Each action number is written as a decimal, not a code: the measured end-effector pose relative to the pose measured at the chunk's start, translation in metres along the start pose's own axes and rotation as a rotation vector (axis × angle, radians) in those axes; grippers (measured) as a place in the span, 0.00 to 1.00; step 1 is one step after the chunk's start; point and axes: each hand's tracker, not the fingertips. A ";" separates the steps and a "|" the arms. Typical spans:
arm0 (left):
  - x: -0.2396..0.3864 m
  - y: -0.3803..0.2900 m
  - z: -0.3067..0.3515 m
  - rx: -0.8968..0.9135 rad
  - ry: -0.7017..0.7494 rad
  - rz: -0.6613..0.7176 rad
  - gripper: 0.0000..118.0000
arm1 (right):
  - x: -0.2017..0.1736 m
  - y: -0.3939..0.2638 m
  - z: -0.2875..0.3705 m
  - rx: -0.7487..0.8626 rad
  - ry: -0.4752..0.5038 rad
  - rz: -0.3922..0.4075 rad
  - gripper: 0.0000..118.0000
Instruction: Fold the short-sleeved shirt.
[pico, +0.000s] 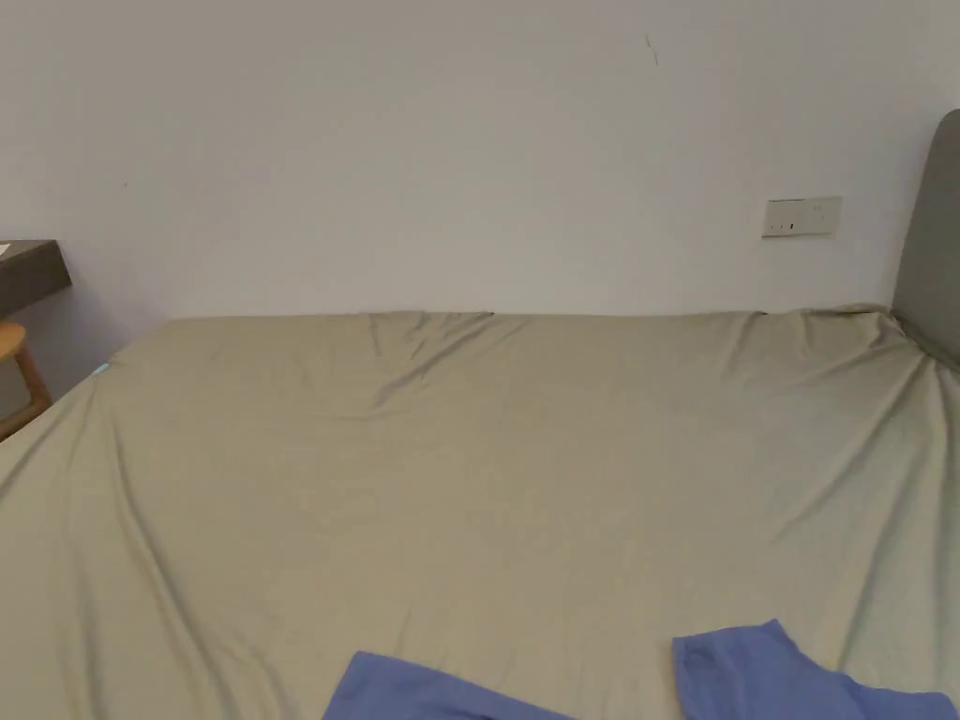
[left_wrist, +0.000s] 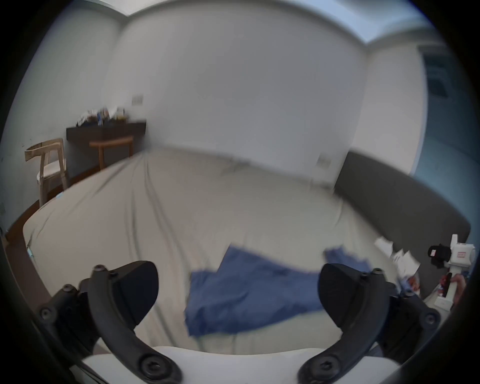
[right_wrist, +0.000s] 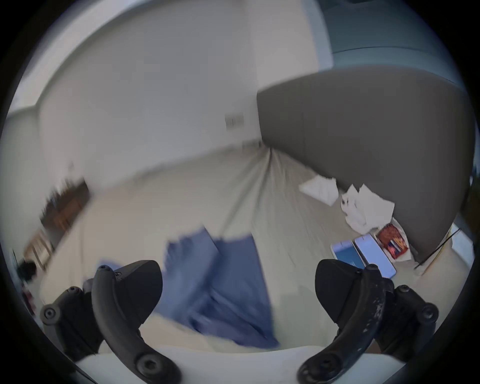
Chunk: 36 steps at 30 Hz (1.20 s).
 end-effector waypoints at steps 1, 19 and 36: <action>0.005 0.005 0.013 0.057 -0.025 0.010 1.00 | -0.004 0.007 0.012 0.050 0.032 -0.032 1.00; -0.053 -0.012 -0.041 -0.135 0.016 0.164 0.00 | -0.030 0.001 0.014 0.017 0.006 -0.015 0.00; -0.067 -0.076 -0.273 -0.632 0.055 0.047 0.84 | -0.033 -0.007 -0.033 -0.113 -0.022 0.026 0.00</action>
